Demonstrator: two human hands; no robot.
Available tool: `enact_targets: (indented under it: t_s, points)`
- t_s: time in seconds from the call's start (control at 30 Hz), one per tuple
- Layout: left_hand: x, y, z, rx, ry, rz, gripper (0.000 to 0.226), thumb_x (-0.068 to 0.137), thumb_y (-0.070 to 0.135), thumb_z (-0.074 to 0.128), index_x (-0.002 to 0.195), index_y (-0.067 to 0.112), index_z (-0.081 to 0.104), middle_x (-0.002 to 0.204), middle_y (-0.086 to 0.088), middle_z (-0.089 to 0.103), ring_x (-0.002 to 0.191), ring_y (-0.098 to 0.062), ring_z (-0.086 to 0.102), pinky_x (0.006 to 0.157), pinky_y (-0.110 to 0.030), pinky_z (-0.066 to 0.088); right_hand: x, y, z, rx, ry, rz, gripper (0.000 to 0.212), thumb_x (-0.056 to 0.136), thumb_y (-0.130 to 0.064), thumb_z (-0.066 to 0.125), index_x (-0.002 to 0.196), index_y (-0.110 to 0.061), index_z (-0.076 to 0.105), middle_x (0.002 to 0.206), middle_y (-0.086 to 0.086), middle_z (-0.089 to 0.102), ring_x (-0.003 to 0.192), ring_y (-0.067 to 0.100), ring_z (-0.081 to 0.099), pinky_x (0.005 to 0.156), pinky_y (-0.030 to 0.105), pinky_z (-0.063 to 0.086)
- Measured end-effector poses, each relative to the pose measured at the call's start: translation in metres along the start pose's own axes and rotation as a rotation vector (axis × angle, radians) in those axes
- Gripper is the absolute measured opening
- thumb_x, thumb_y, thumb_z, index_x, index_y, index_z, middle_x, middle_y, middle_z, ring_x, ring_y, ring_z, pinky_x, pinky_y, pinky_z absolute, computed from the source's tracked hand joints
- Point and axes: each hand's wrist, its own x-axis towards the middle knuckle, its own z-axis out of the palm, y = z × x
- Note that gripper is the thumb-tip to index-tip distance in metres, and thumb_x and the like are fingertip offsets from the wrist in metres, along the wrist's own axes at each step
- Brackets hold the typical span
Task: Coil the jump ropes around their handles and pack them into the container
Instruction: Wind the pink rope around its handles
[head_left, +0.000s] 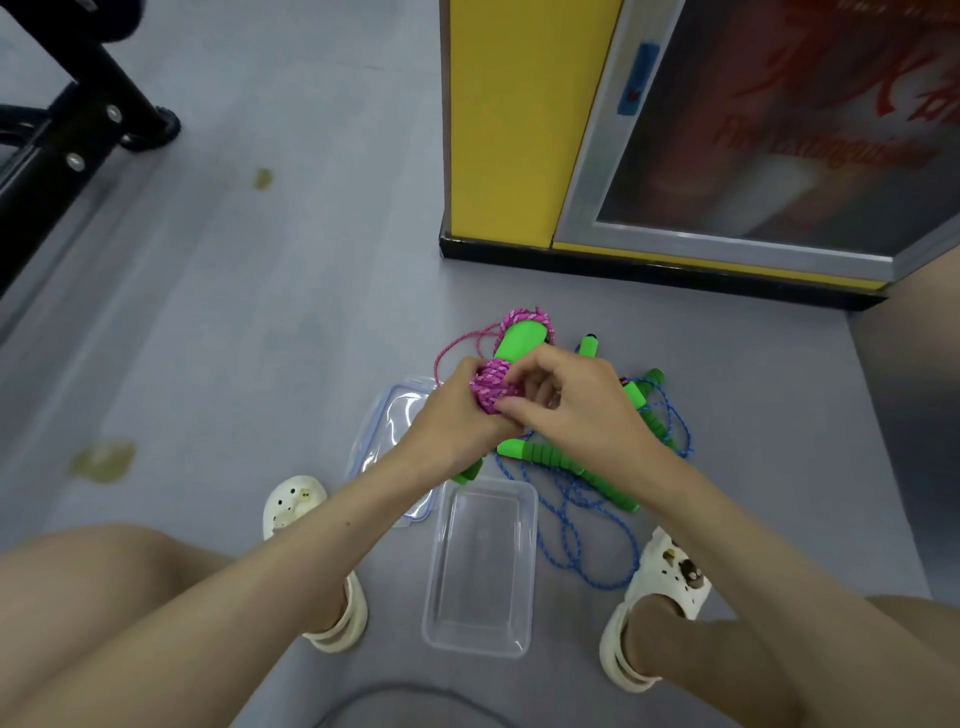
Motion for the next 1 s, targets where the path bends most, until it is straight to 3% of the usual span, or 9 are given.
enact_targets:
  t_s: [0.1, 0.2, 0.3, 0.4, 0.53, 0.77, 1.0]
  points:
    - [-0.001, 0.003, -0.003, -0.010, -0.007, 0.066, 0.056, 0.057, 0.041, 0.069, 0.107, 0.037, 0.044, 0.100, 0.010, 0.062, 0.090, -0.007, 0.062, 0.078, -0.029, 0.052, 0.001, 0.002, -0.001, 0.093, -0.020, 0.054, 0.018, 0.080, -0.025, 0.074, 0.094, -0.016, 0.067, 0.077, 0.000, 0.065, 0.068, 0.011, 0.059, 0.064, 0.019, 0.049]
    - [0.000, 0.003, -0.004, 0.031, -0.035, 0.147, 0.056, 0.065, 0.033, 0.068, 0.116, 0.035, 0.042, 0.113, 0.000, 0.052, 0.091, -0.005, 0.056, 0.071, -0.020, 0.046, 0.003, 0.005, -0.002, 0.074, 0.001, 0.057, 0.013, 0.083, -0.017, 0.071, 0.094, -0.015, 0.064, 0.079, 0.001, 0.065, 0.068, 0.012, 0.063, 0.067, 0.026, 0.054]
    - [0.003, 0.001, -0.006, 0.098, -0.037, 0.210, 0.066, 0.069, 0.028, 0.072, 0.129, 0.025, 0.044, 0.118, -0.006, 0.048, 0.098, -0.014, 0.054, 0.079, -0.028, 0.050, 0.003, 0.007, -0.002, 0.039, 0.056, 0.049, 0.012, 0.083, -0.013, 0.070, 0.093, -0.011, 0.063, 0.080, 0.003, 0.065, 0.068, 0.013, 0.063, 0.067, 0.027, 0.054]
    - [0.003, 0.001, -0.008, 0.183, 0.001, 0.235, 0.080, 0.071, 0.029, 0.079, 0.140, 0.024, 0.038, 0.122, -0.002, 0.045, 0.108, -0.015, 0.049, 0.090, -0.029, 0.046, 0.002, 0.008, -0.001, 0.067, 0.143, 0.045, 0.010, 0.084, -0.010, 0.069, 0.090, -0.008, 0.062, 0.078, 0.005, 0.066, 0.065, 0.017, 0.064, 0.066, 0.029, 0.054]
    - [0.000, 0.004, -0.008, 0.166, 0.087, 0.253, 0.086, 0.066, 0.023, 0.085, 0.138, 0.020, 0.037, 0.117, 0.007, 0.041, 0.106, -0.008, 0.046, 0.081, -0.017, 0.038, 0.002, 0.011, 0.003, 0.010, 0.163, 0.011, 0.007, 0.087, -0.007, 0.066, 0.093, -0.005, 0.063, 0.076, -0.006, 0.060, 0.068, 0.008, 0.062, 0.070, 0.030, 0.055]
    - [0.000, 0.004, -0.006, 0.331, 0.144, 0.299, 0.077, 0.068, 0.030, 0.081, 0.135, 0.020, 0.044, 0.124, 0.001, 0.048, 0.112, -0.015, 0.050, 0.087, -0.028, 0.047, -0.002, 0.016, 0.012, -0.230, 0.223, -0.127, 0.010, 0.091, -0.012, 0.061, 0.098, -0.005, 0.062, 0.089, 0.004, 0.061, 0.077, 0.009, 0.051, 0.069, 0.032, 0.051]
    - [0.000, -0.003, -0.005, 0.445, 0.162, 0.336, 0.081, 0.069, 0.029, 0.079, 0.139, 0.018, 0.039, 0.129, 0.000, 0.046, 0.113, -0.017, 0.049, 0.086, -0.035, 0.050, -0.001, 0.017, 0.012, -0.253, 0.187, -0.196, 0.012, 0.090, -0.011, 0.061, 0.100, -0.006, 0.064, 0.092, 0.006, 0.062, 0.080, 0.016, 0.060, 0.068, 0.037, 0.054]
